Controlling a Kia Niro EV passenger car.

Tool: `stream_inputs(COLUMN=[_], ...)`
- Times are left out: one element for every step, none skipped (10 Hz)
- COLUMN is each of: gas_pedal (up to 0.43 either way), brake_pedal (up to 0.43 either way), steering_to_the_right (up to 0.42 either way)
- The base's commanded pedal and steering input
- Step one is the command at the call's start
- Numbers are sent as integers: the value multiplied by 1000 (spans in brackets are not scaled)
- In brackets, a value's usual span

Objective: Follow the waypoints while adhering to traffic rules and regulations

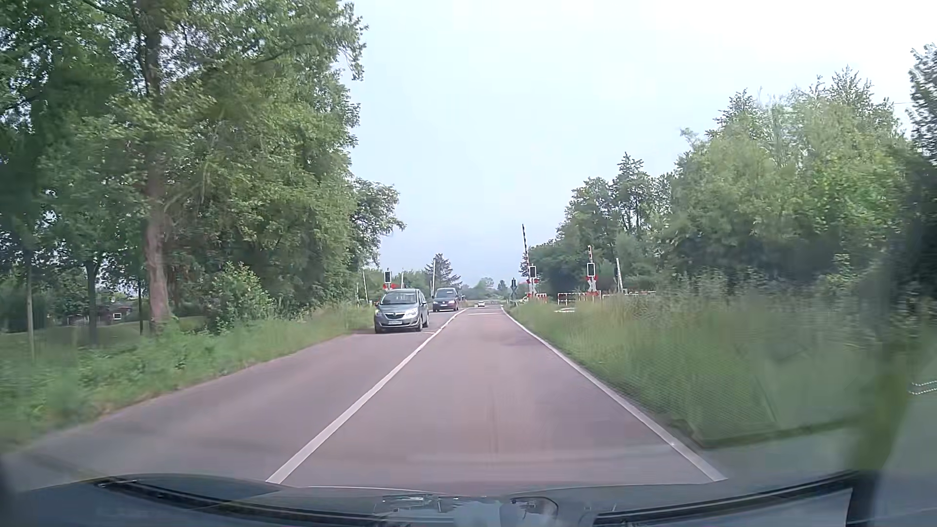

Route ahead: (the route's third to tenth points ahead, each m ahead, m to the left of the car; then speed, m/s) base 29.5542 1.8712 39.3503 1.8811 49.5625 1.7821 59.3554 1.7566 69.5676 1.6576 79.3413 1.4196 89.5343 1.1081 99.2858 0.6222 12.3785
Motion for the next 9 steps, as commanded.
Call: stream_inputs(gas_pedal=[20,28,39,39,39,28,28,20,20], brake_pedal=[0,0,0,0,0,0,0,0,0], steering_to_the_right=[-6,-6,-6,-6,-6,-6,-6,-5,-5])
